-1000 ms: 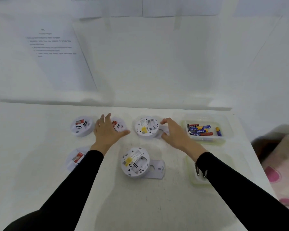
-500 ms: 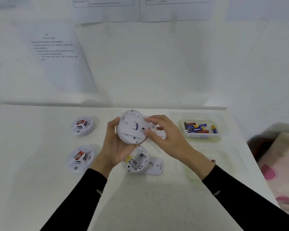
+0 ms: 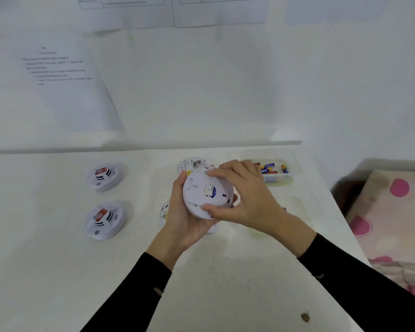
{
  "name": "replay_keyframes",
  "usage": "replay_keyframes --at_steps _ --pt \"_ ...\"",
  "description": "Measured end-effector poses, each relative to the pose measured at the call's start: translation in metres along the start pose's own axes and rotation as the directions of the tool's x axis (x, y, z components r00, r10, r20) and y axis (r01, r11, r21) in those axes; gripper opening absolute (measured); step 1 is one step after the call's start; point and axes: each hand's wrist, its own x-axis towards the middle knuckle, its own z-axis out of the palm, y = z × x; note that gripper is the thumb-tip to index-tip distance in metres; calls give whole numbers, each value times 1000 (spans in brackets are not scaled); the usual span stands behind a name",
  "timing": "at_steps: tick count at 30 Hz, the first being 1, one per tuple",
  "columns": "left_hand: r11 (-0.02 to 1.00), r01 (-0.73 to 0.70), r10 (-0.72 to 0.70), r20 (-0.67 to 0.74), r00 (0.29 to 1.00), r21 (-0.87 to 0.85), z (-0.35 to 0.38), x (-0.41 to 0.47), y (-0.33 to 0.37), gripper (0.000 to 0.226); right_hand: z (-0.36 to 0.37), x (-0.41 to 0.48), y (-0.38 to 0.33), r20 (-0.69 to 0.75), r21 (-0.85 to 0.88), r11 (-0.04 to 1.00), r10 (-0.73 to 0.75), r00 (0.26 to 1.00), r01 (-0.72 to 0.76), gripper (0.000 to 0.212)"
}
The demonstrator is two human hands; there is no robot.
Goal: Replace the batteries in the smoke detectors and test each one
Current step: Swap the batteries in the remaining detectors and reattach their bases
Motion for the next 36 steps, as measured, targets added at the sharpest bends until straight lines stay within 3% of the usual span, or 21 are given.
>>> replay_keyframes --at_steps 6,13,19,25,28,32,36 --pt "997 72 -72 -48 996 -4 10 -3 -9 60 -6 -8 2 -52 -123 989 -88 995 81 64" --pt "987 142 -139 -52 989 70 17 -7 -15 57 -12 -17 6 -2 -61 995 -73 997 73 66" --pt "982 188 -188 -15 982 34 20 -7 -20 52 -16 -20 10 76 -76 990 -115 990 120 66" --pt "992 103 -97 -83 992 67 9 -1 -17 59 -27 -35 7 -12 168 985 41 999 -38 63" --pt "999 42 -42 -114 993 -4 -6 3 -12 63 -19 -69 12 113 201 976 66 991 -87 63" --pt "997 -5 -2 -91 996 -81 -15 5 -8 62 11 -126 37 324 80 985 118 939 -151 64" --pt "997 4 -8 -51 999 -77 -6 6 -15 63 31 -152 47 386 66 981 143 912 -182 55"
